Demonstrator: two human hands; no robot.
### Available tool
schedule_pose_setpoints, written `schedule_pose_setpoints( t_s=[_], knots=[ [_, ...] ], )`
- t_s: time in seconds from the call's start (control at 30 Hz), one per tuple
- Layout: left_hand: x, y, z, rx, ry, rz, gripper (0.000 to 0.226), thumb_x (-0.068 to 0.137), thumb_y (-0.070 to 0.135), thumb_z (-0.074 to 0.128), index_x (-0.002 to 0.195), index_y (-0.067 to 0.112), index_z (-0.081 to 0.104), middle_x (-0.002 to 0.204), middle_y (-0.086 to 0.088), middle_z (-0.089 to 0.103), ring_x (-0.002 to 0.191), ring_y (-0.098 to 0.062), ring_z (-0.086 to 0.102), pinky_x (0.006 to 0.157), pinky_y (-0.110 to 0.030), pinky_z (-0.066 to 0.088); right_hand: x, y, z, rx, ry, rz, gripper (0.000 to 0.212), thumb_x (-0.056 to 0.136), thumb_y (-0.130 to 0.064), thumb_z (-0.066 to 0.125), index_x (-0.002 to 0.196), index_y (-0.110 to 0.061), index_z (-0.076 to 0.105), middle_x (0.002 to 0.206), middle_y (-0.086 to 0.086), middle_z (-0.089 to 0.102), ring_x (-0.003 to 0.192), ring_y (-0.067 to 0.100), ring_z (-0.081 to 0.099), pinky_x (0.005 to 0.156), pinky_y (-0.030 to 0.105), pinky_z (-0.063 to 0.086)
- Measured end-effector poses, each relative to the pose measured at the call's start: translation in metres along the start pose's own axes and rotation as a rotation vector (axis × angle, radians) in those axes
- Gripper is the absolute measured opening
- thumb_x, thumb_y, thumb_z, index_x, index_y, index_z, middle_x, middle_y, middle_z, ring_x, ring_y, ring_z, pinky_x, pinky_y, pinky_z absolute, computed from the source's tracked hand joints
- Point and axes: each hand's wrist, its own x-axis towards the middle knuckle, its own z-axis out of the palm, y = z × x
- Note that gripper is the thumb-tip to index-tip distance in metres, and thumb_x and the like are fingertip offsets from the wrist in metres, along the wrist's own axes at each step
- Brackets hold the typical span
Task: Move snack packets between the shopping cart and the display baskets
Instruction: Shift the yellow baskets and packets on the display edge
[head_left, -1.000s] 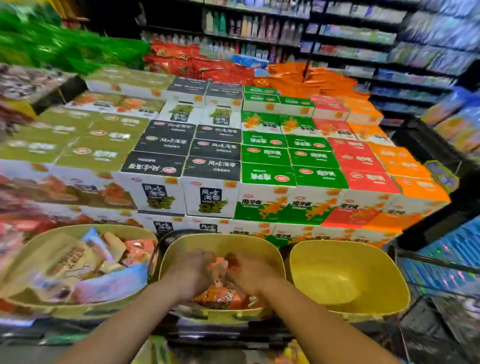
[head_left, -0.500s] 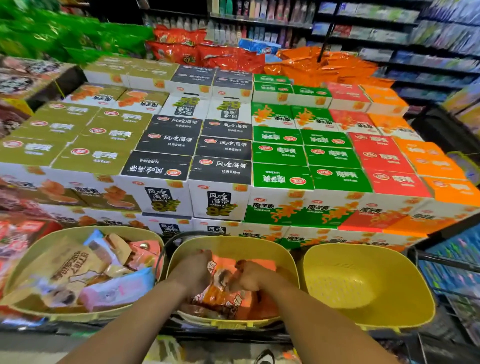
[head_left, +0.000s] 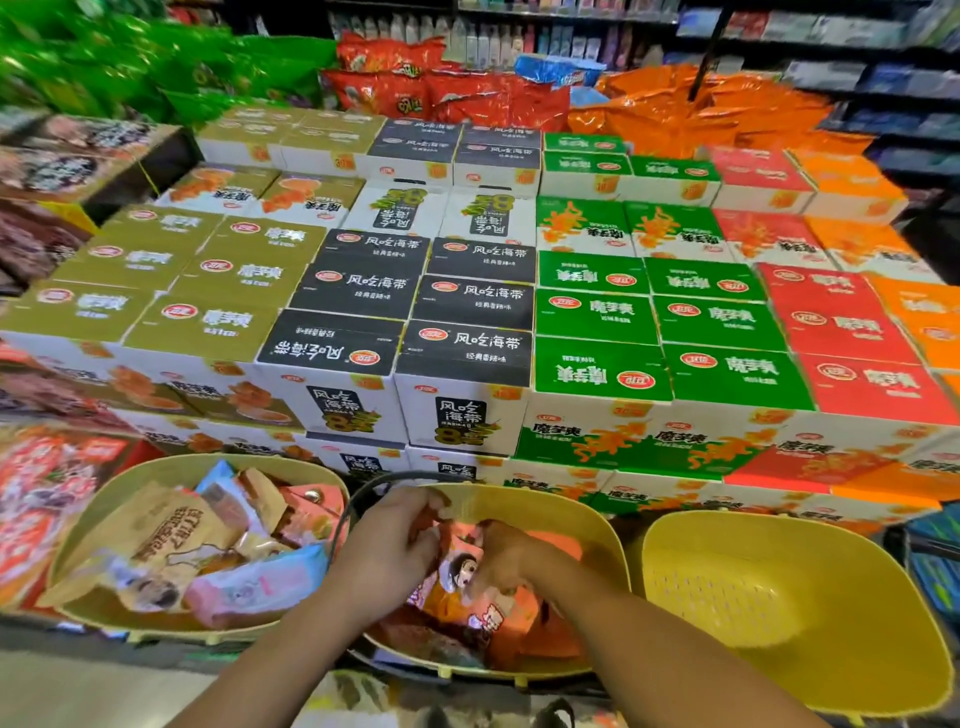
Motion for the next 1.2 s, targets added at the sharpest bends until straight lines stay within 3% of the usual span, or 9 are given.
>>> schedule_pose_setpoints(
  t_s=[0.1, 0.2, 0.43, 0.5, 0.6, 0.73, 0.9, 1.03, 1.2],
  knots=[
    [-0.001, 0.001, -0.005, -0.065, 0.094, 0.021, 0.025, 0.091, 0.021, 0.069, 0.113, 0.034, 0.067, 0.115, 0.022, 0.061, 0.11, -0.001, 0.058, 0.097, -0.018, 0.044, -0.015, 0.003, 0.007, 0.094, 0.101, -0.114, 0.077, 0.071, -0.004, 0.092, 0.138, 0.006, 0.055, 0.134, 0.017, 0.066, 0.09, 0.007, 0.07, 0.069, 0.023, 0.056],
    [0.001, 0.003, -0.009, -0.134, 0.172, 0.035, 0.016, 0.097, 0.026, 0.066, 0.111, 0.033, 0.069, 0.113, 0.022, 0.065, 0.108, 0.001, 0.06, 0.094, -0.029, 0.049, -0.042, 0.014, 0.004, 0.084, 0.31, -0.168, 0.031, 0.062, -0.005, 0.089, 0.09, -0.004, 0.075, 0.086, -0.003, 0.07, 0.073, 0.007, 0.063, 0.058, 0.028, 0.047],
    [0.012, 0.015, -0.007, -0.697, 0.347, 0.033, 0.025, 0.102, 0.025, 0.047, 0.108, 0.022, 0.072, 0.108, 0.0, 0.075, 0.106, -0.015, 0.07, 0.087, -0.034, 0.056, -0.151, 0.056, -0.019, 0.565, 0.586, -0.146, 0.021, 0.07, -0.013, 0.088, 0.061, -0.017, 0.07, 0.051, -0.006, 0.055, 0.045, 0.013, 0.046, 0.046, 0.024, 0.031],
    [0.019, 0.01, 0.003, -0.591, 0.244, 0.056, 0.021, 0.098, 0.026, 0.051, 0.1, 0.023, 0.072, 0.1, -0.002, 0.075, 0.097, -0.019, 0.07, 0.083, -0.042, 0.054, -0.181, 0.066, -0.02, 0.715, 0.645, -0.211, 0.036, 0.078, -0.008, 0.087, 0.054, -0.023, 0.064, 0.05, -0.007, 0.049, 0.043, 0.014, 0.039, 0.045, 0.022, 0.028],
    [0.032, 0.001, 0.033, 0.072, -0.039, 0.084, 0.018, 0.089, 0.042, 0.053, 0.1, 0.041, 0.067, 0.104, 0.009, 0.075, 0.099, -0.017, 0.07, 0.087, -0.039, 0.055, -0.214, 0.079, -0.015, 0.802, 0.782, -0.304, 0.042, 0.082, -0.01, 0.088, 0.054, -0.03, 0.065, 0.051, -0.013, 0.051, 0.044, 0.008, 0.041, 0.046, 0.021, 0.032],
    [0.041, -0.003, 0.078, 0.397, -0.349, 0.234, 0.052, 0.096, 0.03, 0.055, 0.147, 0.034, 0.048, 0.145, 0.004, 0.057, 0.127, -0.016, 0.059, 0.103, -0.028, 0.048, -0.24, 0.08, 0.002, 0.883, 0.9, -0.341, 0.03, 0.081, -0.018, 0.089, 0.063, -0.036, 0.074, 0.054, -0.014, 0.06, 0.048, 0.002, 0.052, 0.052, 0.022, 0.04],
    [0.051, -0.003, 0.099, 0.711, -0.486, 0.398, 0.056, 0.09, 0.027, 0.056, 0.145, 0.027, 0.046, 0.144, 0.004, 0.054, 0.132, -0.015, 0.052, 0.108, -0.028, 0.043, -0.257, 0.081, 0.022, 0.872, 1.046, -0.345, 0.042, 0.083, -0.01, 0.089, 0.059, -0.041, 0.073, 0.062, -0.013, 0.069, 0.061, -0.004, 0.061, 0.06, 0.013, 0.045],
    [0.053, 0.007, 0.109, 0.864, -0.553, 0.313, 0.058, 0.083, 0.044, 0.059, 0.136, 0.025, 0.049, 0.136, 0.002, 0.055, 0.128, -0.02, 0.053, 0.102, -0.039, 0.047, -0.266, 0.086, 0.037, 0.961, 1.077, -0.325, 0.034, 0.081, -0.008, 0.089, 0.06, -0.028, 0.072, 0.066, -0.003, 0.067, 0.068, 0.011, 0.061, 0.066, 0.031, 0.048],
    [0.048, 0.01, 0.125, 0.869, -0.552, 0.212, 0.047, 0.084, 0.041, 0.057, 0.128, 0.027, 0.055, 0.136, 0.0, 0.054, 0.131, -0.025, 0.048, 0.104, -0.041, 0.049, -0.272, 0.093, 0.051, 0.987, 1.11, -0.285, 0.028, 0.079, -0.01, 0.092, 0.063, -0.014, 0.069, 0.066, 0.004, 0.065, 0.065, 0.016, 0.064, 0.062, 0.032, 0.051]
  ],
)
